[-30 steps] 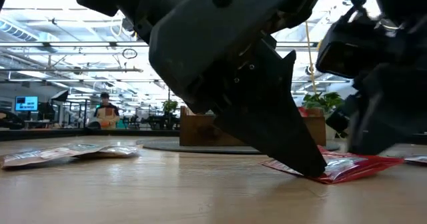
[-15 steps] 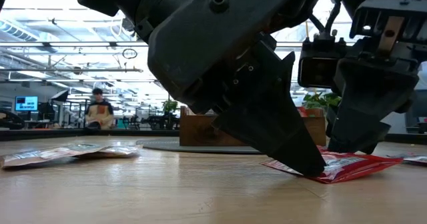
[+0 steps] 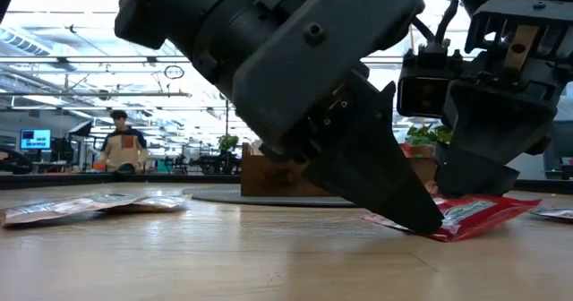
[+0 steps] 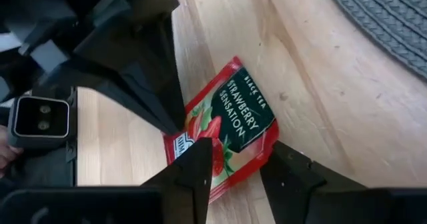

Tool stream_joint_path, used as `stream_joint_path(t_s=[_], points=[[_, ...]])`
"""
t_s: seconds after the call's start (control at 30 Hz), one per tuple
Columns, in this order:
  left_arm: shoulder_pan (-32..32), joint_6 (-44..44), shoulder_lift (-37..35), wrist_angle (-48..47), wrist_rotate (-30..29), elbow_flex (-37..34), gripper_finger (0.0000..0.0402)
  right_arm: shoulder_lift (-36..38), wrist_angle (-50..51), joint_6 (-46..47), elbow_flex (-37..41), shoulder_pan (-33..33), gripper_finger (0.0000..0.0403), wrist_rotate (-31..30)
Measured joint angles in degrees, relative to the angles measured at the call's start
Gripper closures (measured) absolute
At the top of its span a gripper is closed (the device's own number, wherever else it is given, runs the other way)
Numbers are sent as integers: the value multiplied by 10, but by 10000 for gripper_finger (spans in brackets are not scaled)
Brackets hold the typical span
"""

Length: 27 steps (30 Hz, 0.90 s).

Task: Pick & Place Tea
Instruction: Put the top left red tea bag into the right slot of the wooden organizer

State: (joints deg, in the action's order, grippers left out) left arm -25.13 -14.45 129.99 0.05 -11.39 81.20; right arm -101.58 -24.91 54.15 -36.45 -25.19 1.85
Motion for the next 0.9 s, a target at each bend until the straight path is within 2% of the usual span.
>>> stream_joint_path(t_s=[0.17, 0.4, 0.67, 0.9], points=[[1, 7, 0, 19, -6, -4, 388, -1, -3, -59, 0, 0, 319, 9], [-7, 55, -8, 31, -20, -6, 365, 4, -6, -120, 1, 0, 396, 12], [-41, 85, -57, 7, -97, -7, 360, 64, 13, -184, 4, 0, 401, 10], [-73, 114, -61, -16, -100, -6, 360, 165, 58, -304, 3, 0, 402, -70]])
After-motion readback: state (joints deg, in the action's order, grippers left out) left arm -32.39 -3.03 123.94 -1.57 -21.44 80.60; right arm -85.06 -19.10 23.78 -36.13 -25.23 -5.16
